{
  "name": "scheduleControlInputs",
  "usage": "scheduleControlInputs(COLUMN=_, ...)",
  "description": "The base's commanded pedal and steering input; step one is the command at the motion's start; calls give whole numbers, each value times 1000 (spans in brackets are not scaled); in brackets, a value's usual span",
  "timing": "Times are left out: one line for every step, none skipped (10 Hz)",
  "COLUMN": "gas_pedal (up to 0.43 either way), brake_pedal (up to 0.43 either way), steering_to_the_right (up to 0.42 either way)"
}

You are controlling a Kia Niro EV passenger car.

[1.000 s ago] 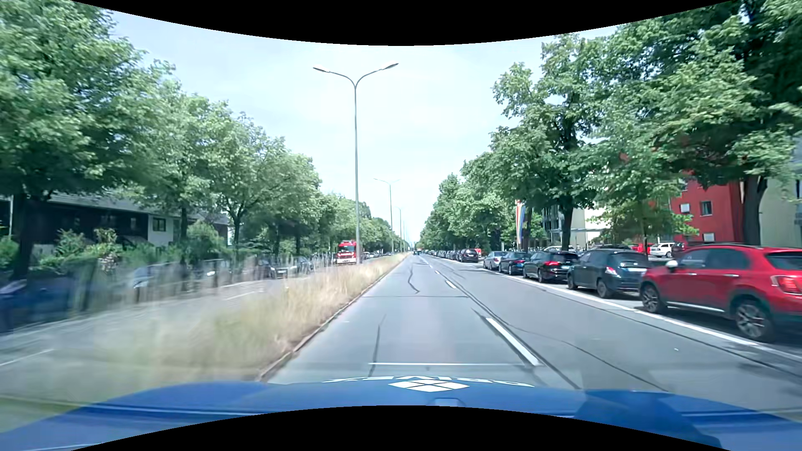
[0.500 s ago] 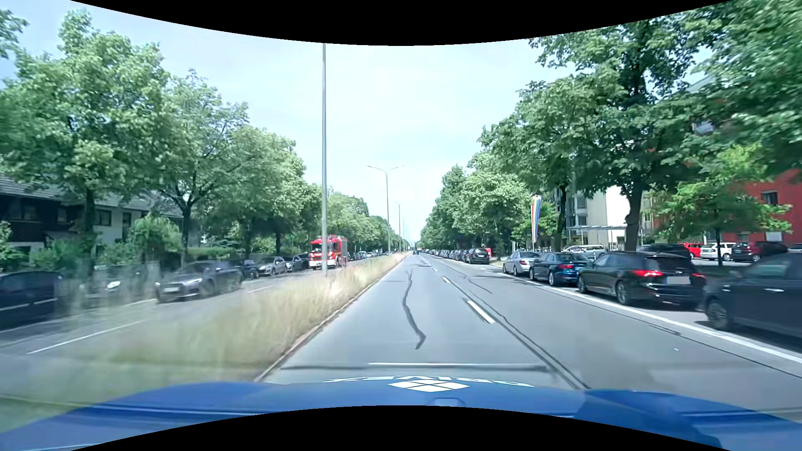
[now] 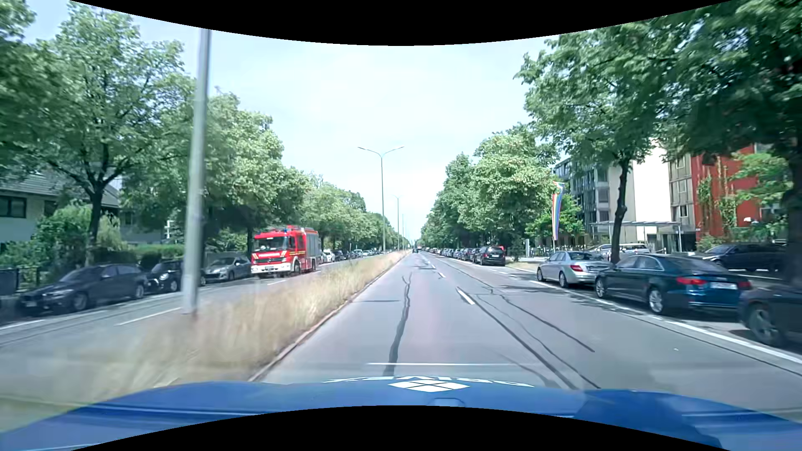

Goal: Follow the waypoints while adhering to traffic rules and regulations

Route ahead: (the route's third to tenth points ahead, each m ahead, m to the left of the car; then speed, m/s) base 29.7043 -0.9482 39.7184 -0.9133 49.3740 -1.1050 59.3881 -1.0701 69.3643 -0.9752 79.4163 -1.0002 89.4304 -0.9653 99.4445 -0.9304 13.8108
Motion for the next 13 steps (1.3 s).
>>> scheduleControlInputs(gas_pedal=189, brake_pedal=0, steering_to_the_right=-4)
scheduleControlInputs(gas_pedal=189, brake_pedal=0, steering_to_the_right=-4)
scheduleControlInputs(gas_pedal=189, brake_pedal=0, steering_to_the_right=-4)
scheduleControlInputs(gas_pedal=189, brake_pedal=0, steering_to_the_right=-4)
scheduleControlInputs(gas_pedal=189, brake_pedal=0, steering_to_the_right=-4)
scheduleControlInputs(gas_pedal=189, brake_pedal=0, steering_to_the_right=-4)
scheduleControlInputs(gas_pedal=189, brake_pedal=0, steering_to_the_right=-4)
scheduleControlInputs(gas_pedal=189, brake_pedal=0, steering_to_the_right=-4)
scheduleControlInputs(gas_pedal=189, brake_pedal=0, steering_to_the_right=-4)
scheduleControlInputs(gas_pedal=189, brake_pedal=0, steering_to_the_right=-4)
scheduleControlInputs(gas_pedal=189, brake_pedal=0, steering_to_the_right=-5)
scheduleControlInputs(gas_pedal=189, brake_pedal=0, steering_to_the_right=-6)
scheduleControlInputs(gas_pedal=189, brake_pedal=0, steering_to_the_right=-6)
